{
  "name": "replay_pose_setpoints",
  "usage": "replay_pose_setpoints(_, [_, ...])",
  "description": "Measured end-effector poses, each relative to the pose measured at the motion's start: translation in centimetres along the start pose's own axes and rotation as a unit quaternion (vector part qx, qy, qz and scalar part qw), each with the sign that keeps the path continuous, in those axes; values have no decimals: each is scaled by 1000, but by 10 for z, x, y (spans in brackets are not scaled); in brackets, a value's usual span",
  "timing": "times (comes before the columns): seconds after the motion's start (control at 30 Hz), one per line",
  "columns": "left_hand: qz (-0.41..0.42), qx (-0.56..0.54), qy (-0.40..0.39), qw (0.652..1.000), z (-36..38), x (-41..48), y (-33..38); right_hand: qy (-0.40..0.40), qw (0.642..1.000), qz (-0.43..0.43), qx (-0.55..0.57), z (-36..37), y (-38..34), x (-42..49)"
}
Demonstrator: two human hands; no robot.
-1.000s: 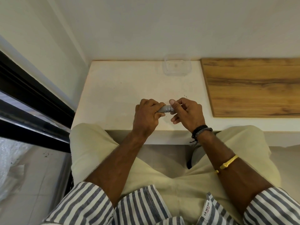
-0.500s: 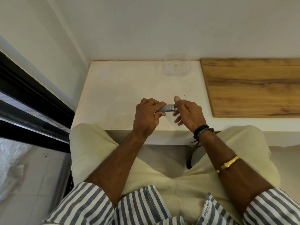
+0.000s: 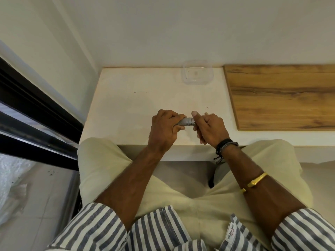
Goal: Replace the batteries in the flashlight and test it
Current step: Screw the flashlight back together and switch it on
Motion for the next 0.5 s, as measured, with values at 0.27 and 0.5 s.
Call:
replay_pose_setpoints(0.27, [-52,-8,-4,999,1,3,-7,-44,993,-62,87,-1,-2,3])
replay_pose_setpoints(0.5, [-26,7,-6,1000,-1,0,-1,-5,999,-31,37,-1,-2,1])
Point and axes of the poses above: each hand's wrist, its own x-axis towards the middle knuckle, its own z-axis out of the palm, y = z × x, the point moved 3 cm from there along x, towards the middle knuckle, and after that the axes turned 15 degrees about -z, right-handed, at the moved point
